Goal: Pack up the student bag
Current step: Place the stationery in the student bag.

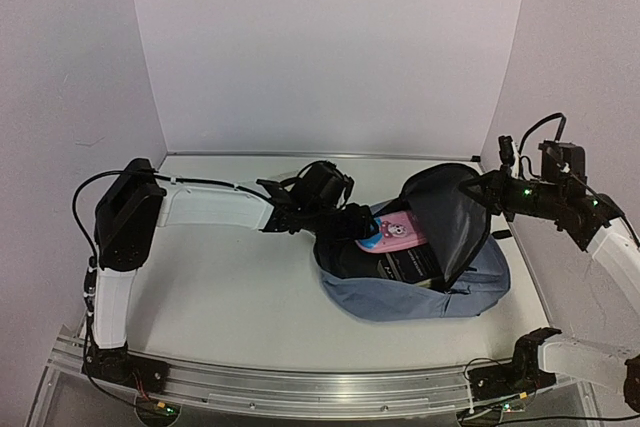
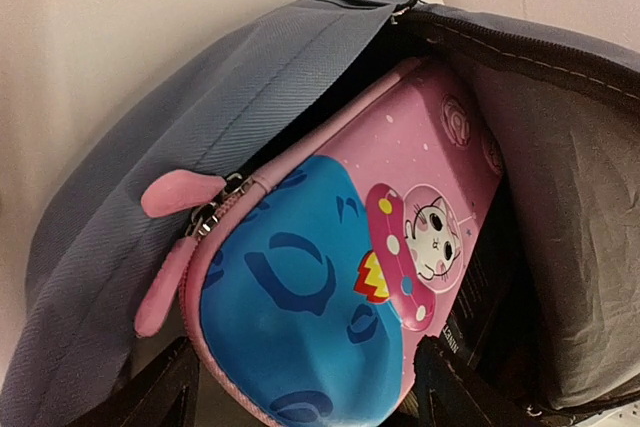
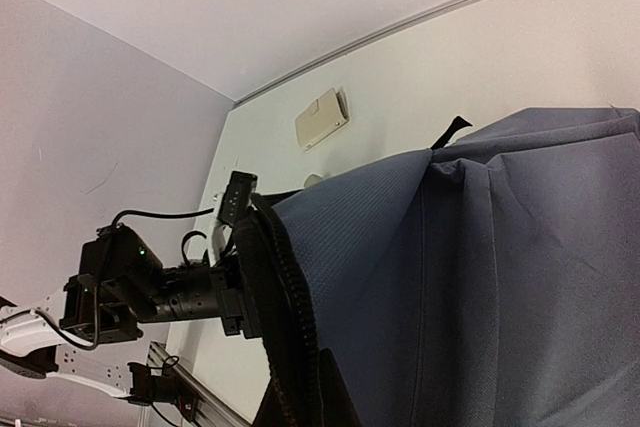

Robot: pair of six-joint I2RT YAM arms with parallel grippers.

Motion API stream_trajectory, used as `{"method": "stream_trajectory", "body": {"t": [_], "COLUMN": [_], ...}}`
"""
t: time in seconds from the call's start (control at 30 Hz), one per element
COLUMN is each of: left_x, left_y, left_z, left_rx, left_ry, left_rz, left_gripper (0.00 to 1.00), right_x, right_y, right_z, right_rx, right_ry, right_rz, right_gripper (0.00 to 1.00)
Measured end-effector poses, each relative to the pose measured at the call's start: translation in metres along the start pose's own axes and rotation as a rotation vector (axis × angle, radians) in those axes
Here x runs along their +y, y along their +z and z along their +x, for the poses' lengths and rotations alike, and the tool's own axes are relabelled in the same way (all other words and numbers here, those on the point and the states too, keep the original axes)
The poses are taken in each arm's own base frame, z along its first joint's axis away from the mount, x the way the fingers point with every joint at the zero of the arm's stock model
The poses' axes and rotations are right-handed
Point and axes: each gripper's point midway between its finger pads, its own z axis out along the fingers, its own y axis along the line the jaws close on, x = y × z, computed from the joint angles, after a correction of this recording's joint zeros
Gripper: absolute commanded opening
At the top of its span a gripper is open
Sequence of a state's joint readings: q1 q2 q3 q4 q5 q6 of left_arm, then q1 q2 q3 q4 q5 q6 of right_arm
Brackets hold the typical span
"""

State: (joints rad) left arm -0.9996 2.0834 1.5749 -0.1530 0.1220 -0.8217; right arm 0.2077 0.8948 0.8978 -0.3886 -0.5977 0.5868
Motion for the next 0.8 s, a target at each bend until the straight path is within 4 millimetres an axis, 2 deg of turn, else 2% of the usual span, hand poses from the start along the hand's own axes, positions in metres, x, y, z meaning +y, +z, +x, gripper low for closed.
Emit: {"method": "stream_trajectory", "body": {"t": [0.17,0.5,0.8], "left_x": [-0.011,-0.045,-0.055], "left_y": [0.021,0.039,0.055], "left_z": [0.001,-0.005,-0.006], "left_rx": [0.026,0.031,0.034], "left_ry": [-0.007,0.011,0.004], "left_rz": [0.041,0.135,0.183], "left_gripper": [0.73,0.73,0.73], "right_x": [0.002,0.001,0.002], "right_y": [0.0,0.004,0.006], "right_z": [0.001,0.002,0.0], "right_rx": [0.006,0.019,0.015], "right_ry": [-0.008,-0.011,-0.015], "right_rz": [-0.01,-0.017,-0.024], "right_gripper": [0.0,0.0,0.0]}}
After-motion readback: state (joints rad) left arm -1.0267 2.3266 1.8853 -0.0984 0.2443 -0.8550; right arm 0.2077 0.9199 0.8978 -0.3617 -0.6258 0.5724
